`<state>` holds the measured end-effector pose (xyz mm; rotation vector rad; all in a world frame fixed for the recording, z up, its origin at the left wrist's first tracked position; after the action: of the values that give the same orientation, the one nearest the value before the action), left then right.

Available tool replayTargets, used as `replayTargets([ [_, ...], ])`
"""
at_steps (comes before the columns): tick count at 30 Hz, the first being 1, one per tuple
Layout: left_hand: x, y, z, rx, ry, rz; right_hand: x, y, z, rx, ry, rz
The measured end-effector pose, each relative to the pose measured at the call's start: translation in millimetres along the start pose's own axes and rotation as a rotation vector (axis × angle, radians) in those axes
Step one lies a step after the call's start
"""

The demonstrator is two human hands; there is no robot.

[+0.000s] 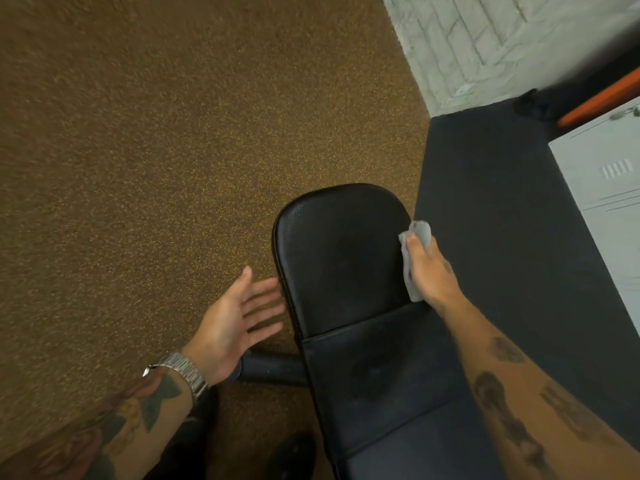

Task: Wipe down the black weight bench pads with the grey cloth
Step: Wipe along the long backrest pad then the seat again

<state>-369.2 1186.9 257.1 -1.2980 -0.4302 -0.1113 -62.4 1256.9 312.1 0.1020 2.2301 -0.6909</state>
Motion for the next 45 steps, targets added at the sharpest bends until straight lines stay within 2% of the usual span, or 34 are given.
replayTargets([
  [5,0.7,-2.2,0.3,-0.012,0.012,0.000,-6.4,-34.2,34.4,0.089,0.040,0.000],
  [9,0.6,-2.3,-0.6,-0.028,0.024,0.008,0.5,-19.2,11.5,0.098,-0.066,0.110],
  [13,0.1,-4.4,-2.5,-0.025,0.050,0.026,14.1,23.2,-29.9,-0.019,-0.221,0.202],
  [17,-2.0,-5.1,-8.2,-0.038,0.078,0.028,35.6,46.8,-79.9,-0.259,-0.432,0.180],
  [21,-4.1,-6.5,-12.6,-0.052,0.073,0.040,94.5,30.3,-128.0,-0.629,-0.542,-0.067],
  [23,-4.9,-7.6,-15.3,-0.048,0.085,0.043,121.5,4.7,-138.0,-0.777,-0.594,-0.136],
  [28,-16.1,-9.8,-22.2,-0.063,0.074,0.083,143.9,-63.5,-114.5,-0.937,-0.659,-0.123],
  [32,-18.9,-10.0,-22.7,-0.067,0.069,0.073,124.7,-92.6,-72.8,-0.848,-0.577,-0.140],
  [38,-11.7,-9.6,-31.1,-0.111,0.090,0.040,37.9,-47.7,0.4,-0.425,-0.468,0.086],
  [43,-2.2,-12.4,-39.7,-0.116,0.111,0.022,15.0,9.9,-6.5,-0.228,-0.278,0.145],
  [45,0.6,-13.0,-42.0,-0.107,0.103,0.021,25.3,17.6,-23.9,-0.210,-0.305,0.141],
])
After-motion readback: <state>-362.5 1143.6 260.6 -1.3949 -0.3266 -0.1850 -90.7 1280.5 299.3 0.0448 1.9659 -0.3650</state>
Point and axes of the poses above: each hand's wrist, its own y-axis towards the middle knuckle, its own x-axis out of the palm, z = x × y, the point moved 7 cm from there along y, towards the middle knuckle, and after that the axes turned 12 degrees about -x, right-handed, at the moved point
